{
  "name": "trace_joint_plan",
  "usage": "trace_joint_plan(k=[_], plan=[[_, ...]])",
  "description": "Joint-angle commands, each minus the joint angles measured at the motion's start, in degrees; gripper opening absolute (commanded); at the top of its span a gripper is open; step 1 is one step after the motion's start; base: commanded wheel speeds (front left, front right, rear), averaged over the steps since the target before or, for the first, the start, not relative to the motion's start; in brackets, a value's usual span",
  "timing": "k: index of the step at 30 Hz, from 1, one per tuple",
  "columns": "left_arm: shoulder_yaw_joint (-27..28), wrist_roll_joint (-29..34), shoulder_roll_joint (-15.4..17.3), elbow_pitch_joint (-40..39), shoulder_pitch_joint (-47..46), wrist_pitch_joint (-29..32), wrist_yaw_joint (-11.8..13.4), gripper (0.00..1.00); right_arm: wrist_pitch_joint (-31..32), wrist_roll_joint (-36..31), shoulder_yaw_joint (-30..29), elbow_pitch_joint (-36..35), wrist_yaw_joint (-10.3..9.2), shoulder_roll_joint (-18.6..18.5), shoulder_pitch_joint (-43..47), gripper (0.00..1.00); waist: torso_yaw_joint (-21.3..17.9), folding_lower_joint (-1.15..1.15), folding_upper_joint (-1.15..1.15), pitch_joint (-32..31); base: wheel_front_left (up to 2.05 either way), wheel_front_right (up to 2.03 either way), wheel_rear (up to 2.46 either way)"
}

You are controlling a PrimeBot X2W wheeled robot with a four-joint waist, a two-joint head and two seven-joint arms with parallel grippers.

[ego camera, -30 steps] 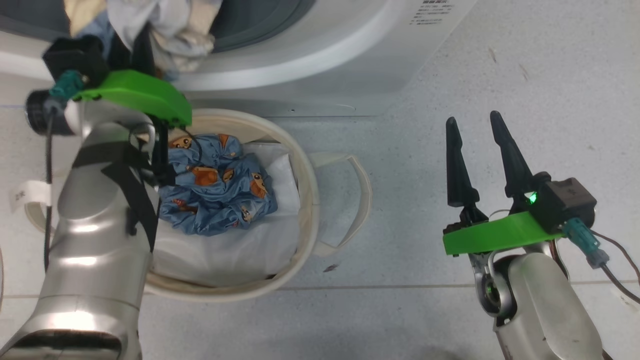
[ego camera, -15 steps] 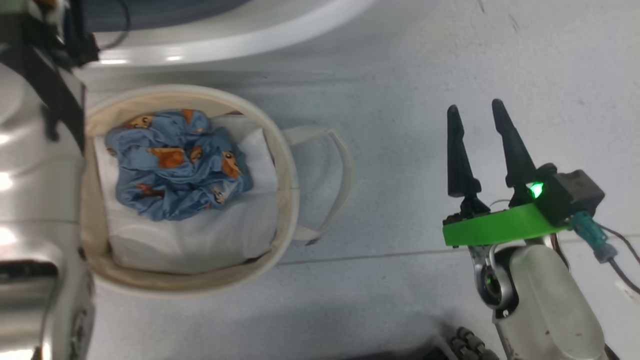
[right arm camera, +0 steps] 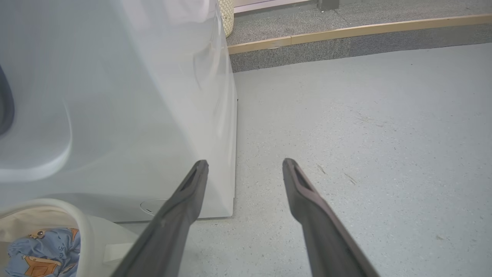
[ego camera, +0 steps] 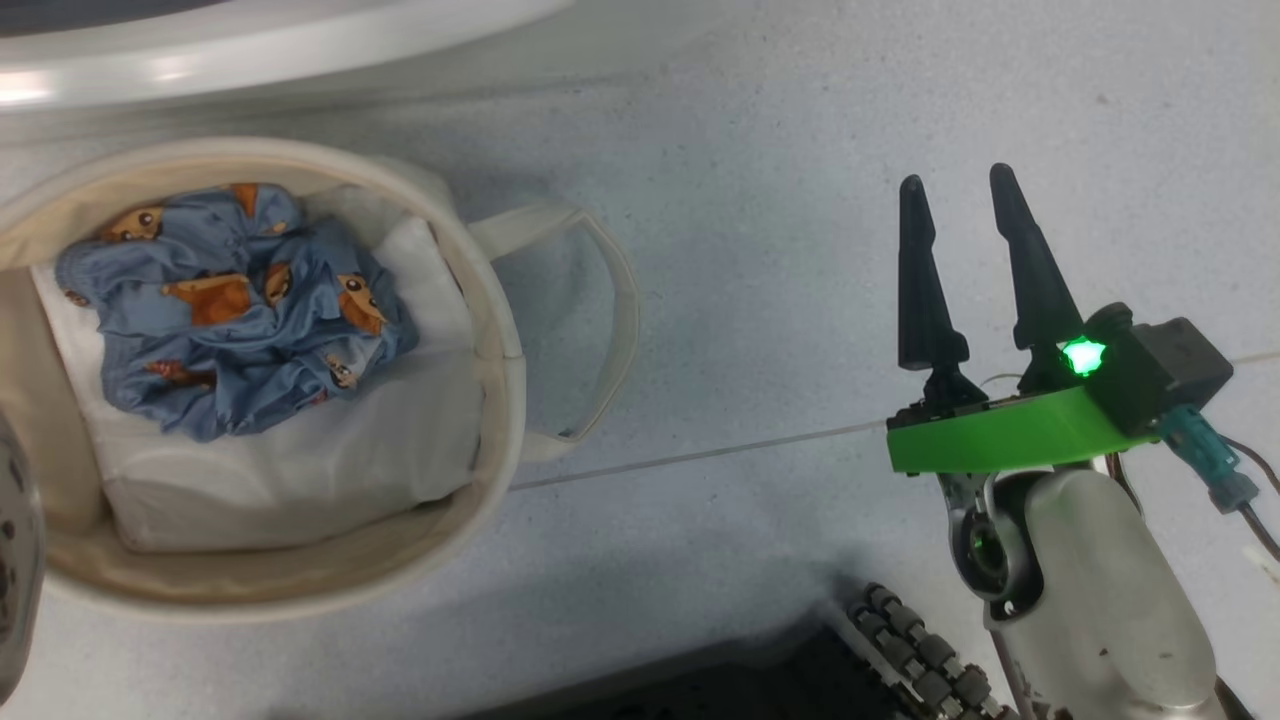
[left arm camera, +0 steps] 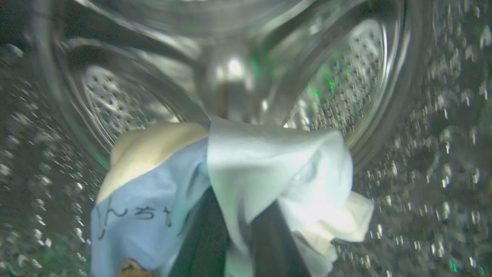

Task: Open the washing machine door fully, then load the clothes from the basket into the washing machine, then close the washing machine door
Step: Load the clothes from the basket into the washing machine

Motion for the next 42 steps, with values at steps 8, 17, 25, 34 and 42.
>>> trace_joint_plan(k=[8,17,25,34,42], plan=[[-0.19,0.09,1.7,4.56,-1.08,-0.23,-0.02,1.0,-0.7,-0.84,0.85,-2.32,0.01,-0.06,0.05,1.0,0.48,0.0,0.0,1.78,0.0,0.0,0.0],[-0.75,-0.54,0.03,6.41,-0.64,-0.23,-0.99,1.0,-0.7,-2.18,0.78,-2.04,0.01,-0.06,-0.13,1.0,2.73,0.0,0.0,0.55,0.0,0.0,0.0],[0.63,-2.34,-1.37,8.82,7.49,-0.23,-1.04,1.0,-0.7,-2.99,0.75,0.32,0.01,-0.06,0.47,1.0,5.0,0.0,0.0,-6.98,0.0,0.0,0.0],[-0.26,-2.66,-4.27,7.35,19.51,-0.23,-3.69,1.0,-0.7,-3.95,0.64,2.92,0.01,-0.06,2.13,1.0,7.94,0.0,0.0,-15.95,0.0,0.0,0.0],[-0.55,-2.97,-6.55,4.78,29.94,-0.23,-5.18,1.0,-0.7,-3.29,1.57,5.32,0.01,-0.06,5.19,1.0,9.73,0.0,0.0,-23.4,0.0,0.0,0.0]])
